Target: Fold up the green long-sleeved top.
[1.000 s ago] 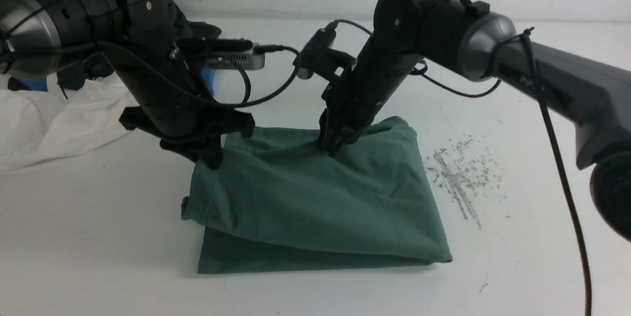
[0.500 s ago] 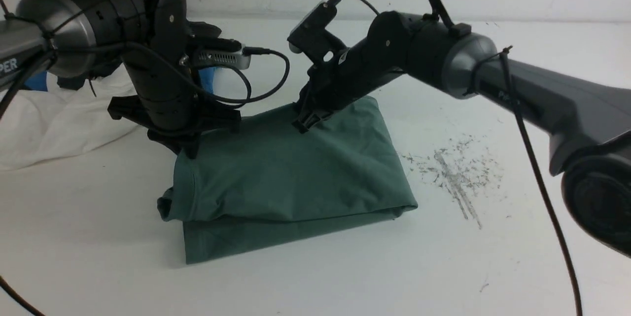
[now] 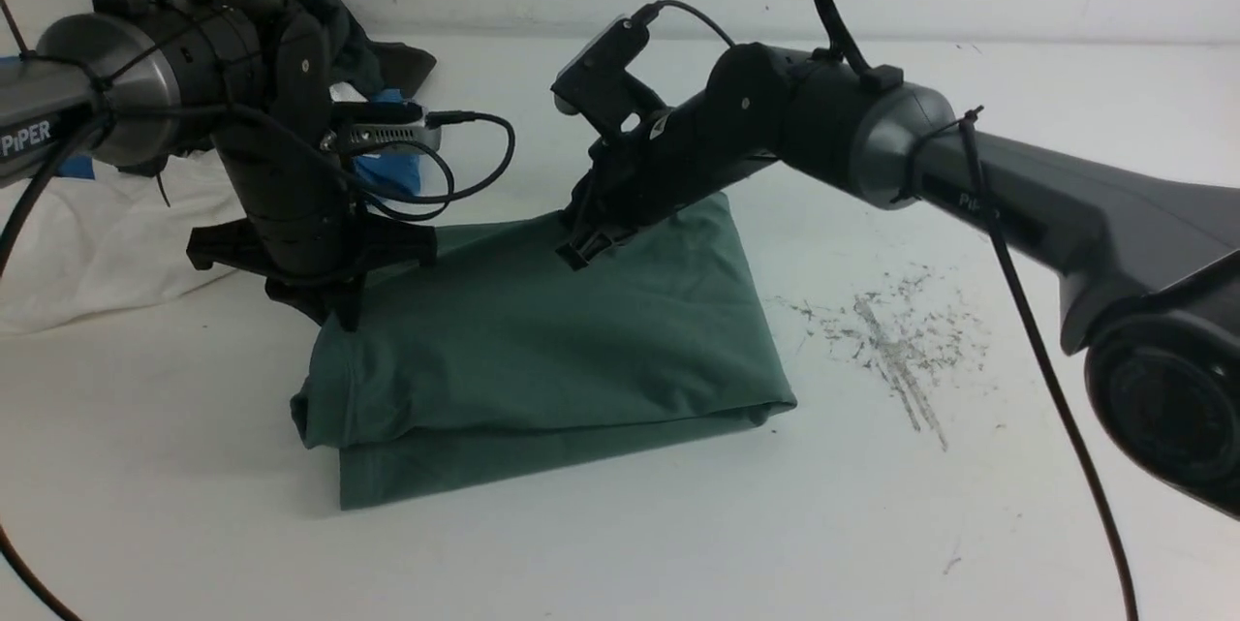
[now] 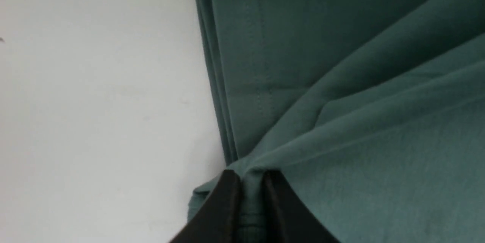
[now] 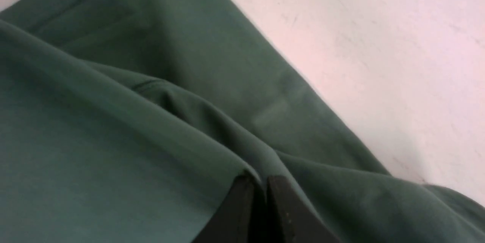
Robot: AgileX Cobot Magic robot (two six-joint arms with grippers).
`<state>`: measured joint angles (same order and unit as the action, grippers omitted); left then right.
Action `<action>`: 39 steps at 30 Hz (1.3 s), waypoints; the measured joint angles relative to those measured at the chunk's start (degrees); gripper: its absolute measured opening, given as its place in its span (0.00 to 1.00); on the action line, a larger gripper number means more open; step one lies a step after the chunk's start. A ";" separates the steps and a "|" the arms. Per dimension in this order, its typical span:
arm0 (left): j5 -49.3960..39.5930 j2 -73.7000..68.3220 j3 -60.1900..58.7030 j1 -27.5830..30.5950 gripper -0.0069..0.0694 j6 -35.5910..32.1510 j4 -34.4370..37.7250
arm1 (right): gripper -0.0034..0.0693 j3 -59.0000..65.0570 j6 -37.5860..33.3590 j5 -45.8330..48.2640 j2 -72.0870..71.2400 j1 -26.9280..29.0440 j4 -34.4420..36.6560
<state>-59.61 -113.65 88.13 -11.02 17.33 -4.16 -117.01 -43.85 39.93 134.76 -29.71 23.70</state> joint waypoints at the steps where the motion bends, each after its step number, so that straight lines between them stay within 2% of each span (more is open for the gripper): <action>1: -0.35 -0.11 0.00 0.00 0.15 -0.08 -0.28 | 0.13 0.00 0.00 -0.16 0.00 0.00 -0.31; 3: -0.67 -0.17 0.00 0.11 0.15 -0.23 -0.78 | 0.18 0.00 0.00 -0.39 0.00 0.15 -0.74; 7: -1.62 -0.24 0.00 0.30 0.17 -0.28 -2.26 | 0.44 0.00 1.13 -0.38 0.00 0.29 -0.96; 11: -1.74 -0.24 0.00 0.41 0.24 -0.28 -2.55 | 0.61 0.00 4.65 3.30 -1.29 0.41 -1.88; 12: -1.74 -0.24 0.00 0.41 0.25 -0.28 -2.55 | 0.62 0.00 4.65 3.30 -1.29 0.41 -2.05; 13: -1.96 -0.24 0.00 0.41 0.31 -0.28 -3.12 | 0.65 0.00 6.63 6.15 -2.93 0.41 -3.86; 17: -2.21 -0.24 0.00 0.48 0.43 -0.28 -4.61 | 0.67 0.00 11.04 10.08 -6.59 0.43 -8.61; 18: -2.67 -0.24 0.13 0.48 0.48 -0.23 -6.04 | 0.67 0.00 13.96 11.37 -8.76 0.48 -11.69; 22: -5.05 -0.25 1.75 0.48 0.54 -0.12 -8.53 | 0.67 0.00 17.58 13.77 -11.36 0.48 -15.14; 26: -8.81 -0.25 4.60 0.48 0.54 -0.96 -11.42 | 0.62 -0.06 19.12 19.05 -12.05 0.48 -16.69; 30: -9.70 0.07 8.19 0.55 0.35 -3.98 -12.20 | 0.35 -0.06 19.32 29.25 -11.99 0.48 -17.74; 31: -9.70 0.14 8.20 0.55 0.33 -4.01 -12.20 | 0.34 -0.06 19.32 29.25 -11.99 0.48 -17.74; 32: -9.83 1.13 8.46 0.49 0.21 -4.74 -10.51 | 0.20 -0.06 19.32 30.82 -11.99 0.48 -17.74; 33: -9.90 1.71 8.46 0.40 0.17 -5.31 -9.56 | 0.14 -0.06 19.32 30.96 -11.99 0.48 -17.69; 34: -9.97 1.85 8.46 0.37 0.16 -5.47 -8.88 | 0.13 -0.06 19.32 31.03 -11.99 0.48 -17.69; 35: -10.21 3.18 8.46 -0.31 0.11 -7.30 -5.96 | 0.07 -0.06 19.32 31.11 -11.82 0.48 -17.27; 39: -10.77 3.54 8.37 -2.50 0.09 -10.87 0.26 | 0.03 -0.06 19.39 31.11 -9.83 0.48 -14.53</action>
<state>-70.38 -110.11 96.50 -13.52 6.46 -3.90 -117.08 -24.46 71.04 124.93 -29.24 9.17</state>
